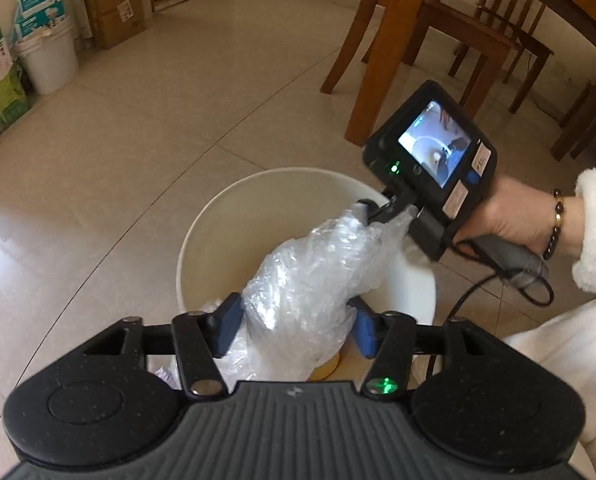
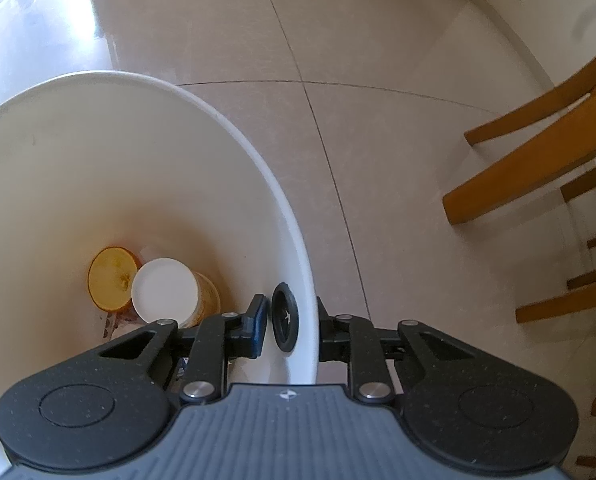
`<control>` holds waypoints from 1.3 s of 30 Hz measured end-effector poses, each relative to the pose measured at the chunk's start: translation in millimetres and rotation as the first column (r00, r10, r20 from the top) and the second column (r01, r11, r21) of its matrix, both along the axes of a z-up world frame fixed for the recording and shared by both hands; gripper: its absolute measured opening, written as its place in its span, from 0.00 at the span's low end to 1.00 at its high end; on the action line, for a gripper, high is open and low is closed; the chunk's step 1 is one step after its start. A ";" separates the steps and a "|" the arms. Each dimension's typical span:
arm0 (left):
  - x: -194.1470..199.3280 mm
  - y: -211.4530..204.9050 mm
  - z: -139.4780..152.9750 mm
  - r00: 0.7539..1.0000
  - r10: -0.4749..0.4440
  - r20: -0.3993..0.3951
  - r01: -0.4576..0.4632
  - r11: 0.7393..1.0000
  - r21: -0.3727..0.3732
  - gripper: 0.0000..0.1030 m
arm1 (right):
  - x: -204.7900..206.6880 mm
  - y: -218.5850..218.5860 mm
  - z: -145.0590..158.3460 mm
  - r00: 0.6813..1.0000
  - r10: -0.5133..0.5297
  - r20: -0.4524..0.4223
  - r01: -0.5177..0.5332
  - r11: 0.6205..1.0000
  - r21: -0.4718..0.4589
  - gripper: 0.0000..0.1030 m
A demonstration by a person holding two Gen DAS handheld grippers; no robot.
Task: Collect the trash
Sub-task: 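Carry the plastic bag over the bin and open the left gripper, then move the left gripper to the blue-and-orange milk carton and grasp it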
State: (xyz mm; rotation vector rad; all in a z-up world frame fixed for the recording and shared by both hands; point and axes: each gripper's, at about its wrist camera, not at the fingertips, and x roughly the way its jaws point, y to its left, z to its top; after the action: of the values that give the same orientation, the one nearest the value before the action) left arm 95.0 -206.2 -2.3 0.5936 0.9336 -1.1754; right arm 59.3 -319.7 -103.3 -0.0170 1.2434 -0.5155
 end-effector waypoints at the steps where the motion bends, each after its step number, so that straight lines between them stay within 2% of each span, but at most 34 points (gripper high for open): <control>1: -0.8 -4.7 -2.1 1.000 0.004 0.005 -0.004 1.000 0.000 0.78 | -0.5 -0.5 0.0 1.000 0.000 0.001 0.000 1.000 0.004 0.25; 2: -1.0 -8.1 -3.7 1.000 0.006 0.008 -0.006 1.000 -0.008 0.84 | -0.2 -2.7 0.1 1.000 -0.004 0.001 0.004 1.000 0.011 0.24; 8: 3.9 -4.9 -3.6 0.999 0.033 -0.006 -0.034 0.999 -0.018 0.87 | -1.0 -8.6 1.4 1.000 -0.013 0.011 0.013 0.999 0.034 0.24; 17: 23.6 17.8 -15.7 0.987 0.163 -0.005 -0.163 0.986 0.026 0.88 | -1.7 -11.0 1.3 1.000 -0.013 0.011 0.013 0.999 0.034 0.24; 21: 37.3 33.9 -26.0 0.974 0.228 0.009 -0.228 0.973 0.042 0.88 | -1.3 -8.4 0.1 1.000 0.000 0.006 0.000 1.000 0.019 0.24; 27: 56.0 60.6 -54.1 0.939 0.344 0.027 -0.345 0.936 0.065 0.89 | -1.4 -6.0 -1.0 1.000 -0.002 0.008 0.002 1.000 0.018 0.24; 32: 74.7 82.6 -87.9 0.891 0.453 0.034 -0.454 0.886 0.090 0.89 | -0.6 -3.2 -0.8 1.000 0.000 0.004 0.000 1.000 0.011 0.24; 36: 91.3 99.7 -122.5 0.828 0.561 0.007 -0.557 0.820 0.127 0.89 | -0.4 -0.6 -0.3 1.000 -0.003 0.004 0.003 1.000 0.010 0.24; 39: 104.8 113.1 -153.4 0.756 0.653 -0.036 -0.641 0.751 0.161 0.89 | -0.9 1.4 -0.8 1.000 0.008 0.004 -0.008 1.000 0.000 0.24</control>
State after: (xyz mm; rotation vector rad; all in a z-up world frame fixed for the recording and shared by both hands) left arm 199.9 -93.1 -155.7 0.2754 1.1839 -0.5056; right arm 58.4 -318.3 -104.1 -0.0214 1.2393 -0.5083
